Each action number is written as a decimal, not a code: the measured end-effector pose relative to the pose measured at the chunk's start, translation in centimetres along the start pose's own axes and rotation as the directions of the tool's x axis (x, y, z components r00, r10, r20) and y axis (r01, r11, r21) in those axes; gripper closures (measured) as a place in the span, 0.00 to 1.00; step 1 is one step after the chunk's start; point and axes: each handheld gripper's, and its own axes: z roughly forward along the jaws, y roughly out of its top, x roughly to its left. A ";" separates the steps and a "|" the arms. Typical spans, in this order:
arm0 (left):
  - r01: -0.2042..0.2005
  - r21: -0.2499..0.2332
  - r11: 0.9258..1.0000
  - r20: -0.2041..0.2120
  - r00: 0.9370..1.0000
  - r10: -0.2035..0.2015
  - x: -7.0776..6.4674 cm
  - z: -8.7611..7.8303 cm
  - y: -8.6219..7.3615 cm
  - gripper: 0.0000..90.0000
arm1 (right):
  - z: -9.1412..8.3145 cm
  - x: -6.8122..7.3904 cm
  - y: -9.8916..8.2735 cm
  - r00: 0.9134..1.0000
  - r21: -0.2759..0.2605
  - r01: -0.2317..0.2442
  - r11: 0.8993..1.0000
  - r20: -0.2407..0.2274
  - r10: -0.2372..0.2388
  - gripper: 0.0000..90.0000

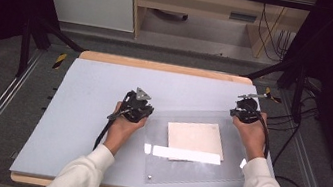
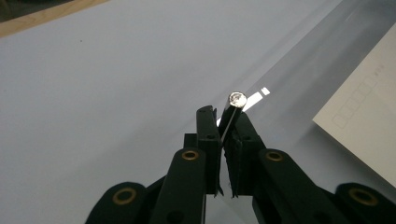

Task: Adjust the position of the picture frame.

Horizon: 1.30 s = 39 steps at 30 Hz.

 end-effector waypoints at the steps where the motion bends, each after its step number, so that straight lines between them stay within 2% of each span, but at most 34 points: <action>1: 0.000 -0.004 1.000 0.002 1.000 0.000 0.1 -0.4 0.1 0.93 | 0.0 0.0 0.0 1.000 0.000 0.000 1.000 0.000 0.000 0.95; 4: -0.020 -0.004 1.000 -0.011 1.000 0.020 0.7 -1.9 0.5 0.92 | -1.0 0.9 1.0 1.000 0.002 0.027 1.000 -0.011 -0.027 0.95; 5: -0.020 -0.004 1.000 -0.011 1.000 0.020 0.7 -1.9 0.5 0.92 | -1.0 0.9 1.0 1.000 0.002 0.027 1.000 -0.011 -0.027 0.95; 6: -0.016 -0.005 1.000 -0.009 1.000 0.016 1.1 -2.6 0.7 0.92 | -1.5 1.4 1.4 0.999 0.005 0.033 0.999 -0.017 -0.033 0.95; 13: -0.016 -0.017 1.000 -0.011 1.000 0.016 2.6 -5.0 1.1 0.92 | -2.9 3.2 3.0 0.998 0.004 0.064 0.998 -0.029 -0.063 0.95; 14: -0.009 -0.025 1.000 -0.016 1.000 0.009 3.1 -5.8 1.2 0.92 | -3.5 3.8 3.6 0.996 0.003 0.082 0.997 -0.033 -0.081 0.95; 15: -0.009 -0.025 1.000 -0.016 1.000 0.009 3.1 -5.8 1.2 0.92 | -3.5 3.8 3.6 0.996 0.003 0.082 0.997 -0.033 -0.081 0.95; 17: -0.008 -0.025 1.000 -0.019 1.000 0.007 3.8 -6.7 1.2 0.92 | -4.2 5.1 4.4 0.994 0.002 0.100 0.995 -0.037 -0.100 0.95; 18: -0.005 -0.027 1.000 -0.016 1.000 0.004 4.5 -7.5 1.2 0.92 | -4.4 5.5 4.7 0.994 -0.002 0.107 0.994 -0.039 -0.107 0.95; 19: -0.005 -0.027 1.000 -0.016 1.000 0.004 4.5 -7.5 1.2 0.92 | -4.4 5.5 4.7 0.994 -0.002 0.107 0.994 -0.039 -0.107 0.95; 21: -0.007 -0.019 1.000 -0.013 1.000 0.007 5.5 -8.6 1.2 0.92 | -4.8 6.7 5.2 0.991 -0.003 0.123 0.992 -0.044 -0.123 0.95; 22: -0.007 -0.019 1.000 -0.013 1.000 0.007 5.5 -8.6 1.2 0.92 | -4.8 6.7 5.2 0.991 -0.003 0.123 0.992 -0.044 -0.123 0.95; 27: -0.018 -0.012 1.000 -0.015 1.000 0.018 7.0 -10.1 1.1 0.92 | -5.2 8.9 5.8 0.989 -0.007 0.137 0.991 -0.061 -0.137 0.95; 28: -0.019 -0.007 1.000 -0.017 1.000 0.019 7.2 -10.3 1.0 0.92 | -5.2 8.9 5.8 0.989 -0.007 0.137 0.991 -0.061 -0.137 0.95; 32: -0.021 0.008 1.000 -0.016 1.000 0.021 8.4 -11.2 0.7 0.92 | -5.2 10.4 5.8 0.986 0.003 0.144 0.990 -0.082 -0.144 0.95; 39: -0.037 0.045 0.998 0.006 0.999 0.037 9.7 -11.1 0.2 0.92 | -5.0 11.7 4.8 0.984 0.027 0.151 0.988 -0.098 -0.148 0.95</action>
